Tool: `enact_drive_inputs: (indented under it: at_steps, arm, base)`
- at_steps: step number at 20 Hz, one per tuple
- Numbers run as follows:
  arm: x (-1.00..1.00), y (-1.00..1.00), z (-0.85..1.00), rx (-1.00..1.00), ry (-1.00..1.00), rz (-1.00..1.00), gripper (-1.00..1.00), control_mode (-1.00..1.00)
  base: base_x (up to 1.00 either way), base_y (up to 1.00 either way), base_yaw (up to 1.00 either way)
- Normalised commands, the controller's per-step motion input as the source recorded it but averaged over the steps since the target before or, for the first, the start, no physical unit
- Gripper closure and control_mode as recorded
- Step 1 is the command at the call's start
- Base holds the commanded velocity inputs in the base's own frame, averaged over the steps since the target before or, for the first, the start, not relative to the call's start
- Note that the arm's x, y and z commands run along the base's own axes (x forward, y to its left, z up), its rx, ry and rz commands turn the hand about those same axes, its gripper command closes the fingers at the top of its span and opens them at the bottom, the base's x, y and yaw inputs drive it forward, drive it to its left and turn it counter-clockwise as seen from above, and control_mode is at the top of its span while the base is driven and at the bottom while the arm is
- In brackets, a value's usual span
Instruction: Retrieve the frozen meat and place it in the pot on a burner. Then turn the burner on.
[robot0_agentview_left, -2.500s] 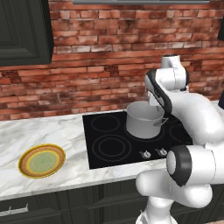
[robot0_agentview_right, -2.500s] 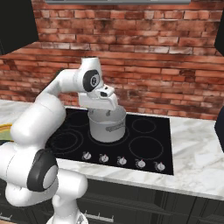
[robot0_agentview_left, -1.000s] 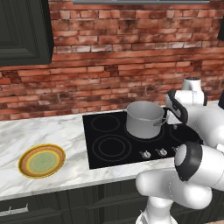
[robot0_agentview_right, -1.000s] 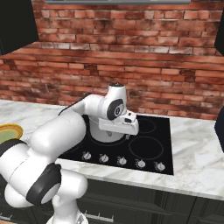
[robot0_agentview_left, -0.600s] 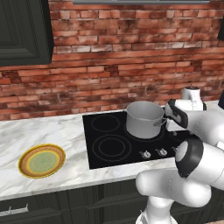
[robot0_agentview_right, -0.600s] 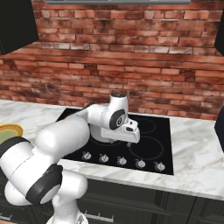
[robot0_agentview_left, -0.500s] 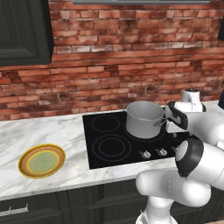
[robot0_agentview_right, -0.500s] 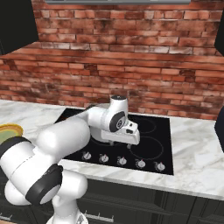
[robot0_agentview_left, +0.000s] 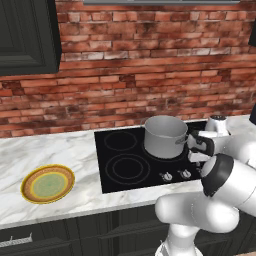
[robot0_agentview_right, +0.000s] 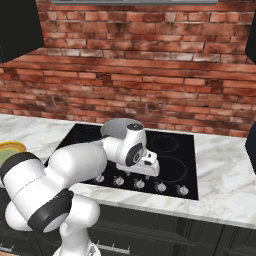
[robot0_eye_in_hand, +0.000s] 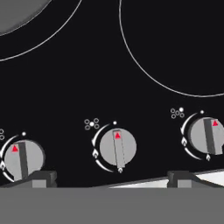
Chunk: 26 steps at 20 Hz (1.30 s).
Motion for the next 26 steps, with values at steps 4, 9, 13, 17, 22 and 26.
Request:
enact_drive_inputs:
  at_steps: [4, 9, 13, 17, 22, 26]
  arm:
    - [0.0, -0.04, -0.37, -0.02, 0.0, 0.0, -1.0, -1.0]
    - [0.0, -0.08, -0.32, -0.01, 0.0, 0.0, -1.0, -1.0]
    - [0.0, -0.11, -0.16, 0.0, 0.0, 0.0, -1.0, -1.0]
    - [0.0, -0.09, 0.0, 0.0, 0.0, 0.0, -1.0, -1.0]
    - [0.03, 0.0, -0.02, 0.01, 0.0, 0.0, -1.0, -1.0]
    - [0.08, 0.0, -0.05, 0.01, 0.0, 0.0, -1.0, -1.0]
  base:
    - [0.0, 0.0, 0.0]
    - [0.0, 0.0, 0.0]
    - [0.0, 0.0, 0.0]
    - [0.0, 0.0, 0.0]
    - [0.0, 0.0, 0.0]
    - [0.0, 0.0, 0.0]
